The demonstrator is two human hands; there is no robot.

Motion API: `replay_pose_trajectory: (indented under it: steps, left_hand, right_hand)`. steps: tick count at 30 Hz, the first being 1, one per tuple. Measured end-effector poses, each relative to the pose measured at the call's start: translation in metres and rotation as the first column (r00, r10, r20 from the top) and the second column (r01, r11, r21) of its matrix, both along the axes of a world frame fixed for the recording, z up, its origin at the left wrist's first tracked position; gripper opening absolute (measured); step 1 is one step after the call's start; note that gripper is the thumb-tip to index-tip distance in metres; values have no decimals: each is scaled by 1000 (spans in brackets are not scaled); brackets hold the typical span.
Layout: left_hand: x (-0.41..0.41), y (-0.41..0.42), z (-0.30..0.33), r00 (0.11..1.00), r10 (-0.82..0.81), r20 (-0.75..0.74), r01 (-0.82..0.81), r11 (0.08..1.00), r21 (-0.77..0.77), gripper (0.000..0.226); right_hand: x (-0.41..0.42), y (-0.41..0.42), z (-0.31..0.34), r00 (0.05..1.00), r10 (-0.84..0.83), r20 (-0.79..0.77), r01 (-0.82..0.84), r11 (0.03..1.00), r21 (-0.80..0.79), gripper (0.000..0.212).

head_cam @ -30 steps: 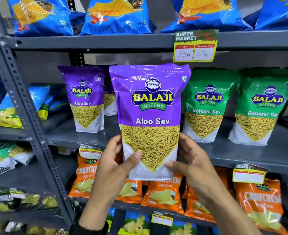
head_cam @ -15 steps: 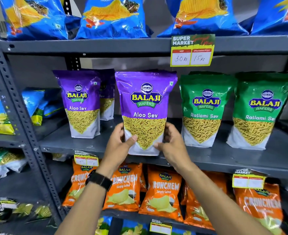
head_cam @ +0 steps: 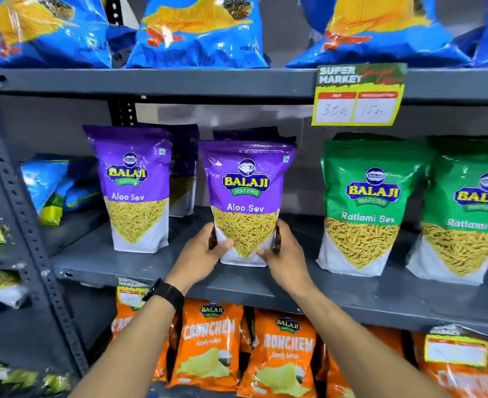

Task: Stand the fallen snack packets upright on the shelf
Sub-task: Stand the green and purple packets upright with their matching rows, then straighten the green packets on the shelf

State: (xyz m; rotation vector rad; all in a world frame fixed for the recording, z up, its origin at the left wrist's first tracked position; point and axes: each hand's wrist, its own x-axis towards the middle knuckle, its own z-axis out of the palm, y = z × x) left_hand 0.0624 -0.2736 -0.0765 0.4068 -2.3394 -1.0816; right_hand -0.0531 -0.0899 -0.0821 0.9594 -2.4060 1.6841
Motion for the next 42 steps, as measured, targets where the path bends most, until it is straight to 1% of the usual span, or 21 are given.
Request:
replay_pose_trajectory:
  steps: [3, 6, 10, 13, 16, 19, 21, 22, 24, 26, 28, 29, 30, 31, 33, 34, 35, 36, 38, 40, 42]
  left_hand:
    - [4, -9, -1, 996, 87, -29, -90, 991, -95, 42]
    - [3, -17, -10, 987, 145, -65, -151, 984, -98, 38]
    - [-1, -20, -15, 978, 189, -86, -199, 971, -132, 44]
    - [-3, -22, -15, 978, 193, -81, -201, 975, -99, 43]
    - [-2, -16, -12, 962, 250, -112, -257, 965, -48, 34]
    - [5, -6, -10, 881, 404, -245, -411, 911, 25, 37]
    - [11, 6, -8, 814, 459, -357, -476, 878, 46, 30]
    - [12, 14, -6, 793, 459, -400, -474, 878, 67, 27]
    - [10, 41, -1, 793, 420, -442, -417, 902, 108, 22]
    - [1, 74, 1, 838, 338, -429, -323, 940, 111, 17]
    - [-19, 110, 3, 899, 208, -386, -203, 978, 55, 14]
    - [-31, 126, 4, 924, 137, -357, -137, 990, 26, 14]
    - [-47, 138, 5, 947, 73, -314, -71, 997, 17, 17]
    - [-64, 146, 6, 972, 3, -237, 7, 999, 41, 27]
    - [-96, 157, 9, 978, -195, -72, 207, 955, 214, 72]
    - [-111, 160, 8, 961, -274, -43, 273, 907, 320, 94]
    - [-124, 161, 7, 946, -321, -39, 310, 867, 389, 104]
    - [-132, 160, 5, 936, -349, -49, 337, 846, 412, 102]
    - [-143, 167, 3, 931, -360, -68, 356, 846, 397, 73]
    - [-148, 178, 3, 933, -350, -85, 355, 852, 385, 44]
    - [-151, 190, 3, 932, -348, -98, 358, 846, 396, 36]
  right_hand:
    - [3, -14, 6, 999, 15, -36, -12, 995, 96, 71]
    - [2, -25, 7, 994, 38, -104, -16, 979, 205, 67]
    - [0, -28, 6, 991, 51, -126, -20, 973, 230, 63]
    - [0, -28, 7, 993, 56, -108, -29, 972, 232, 62]
    - [0, -24, 7, 997, 53, -48, -44, 985, 167, 70]
    - [-2, -4, 6, 999, 42, 22, -44, 997, 60, 80]
    - [-5, 17, 2, 1000, 24, 3, -24, 1000, 7, 75]
    - [-5, 32, 1, 1000, 4, -23, -5, 999, -43, 70]
    - [-7, 64, 1, 994, -84, -74, 70, 981, -180, 58]
    - [-6, 96, 4, 966, -243, -87, 204, 927, -315, 45]
    - [-9, 127, 4, 899, -434, -57, 364, 814, -452, 38]
    - [-15, 141, 3, 864, -502, -31, 422, 758, -498, 37]
    - [-23, 154, 4, 840, -543, -14, 462, 727, -508, 38]
    - [-33, 163, 4, 836, -549, -2, 481, 735, -478, 41]
    - [-54, 179, 4, 893, -449, 42, 436, 835, -335, 51]
    - [-64, 184, 4, 927, -366, 83, 374, 890, -261, 56]
    - [-73, 189, 4, 948, -297, 118, 315, 931, -187, 58]
    - [-83, 190, -1, 956, -254, 146, 270, 956, -110, 58]
    - [-100, 196, -6, 970, -211, 120, 213, 977, 1, 54]
    - [-102, 202, 4, 982, -170, 83, 168, 985, 29, 50]
    - [-104, 210, 9, 987, -136, 89, 135, 991, 12, 41]
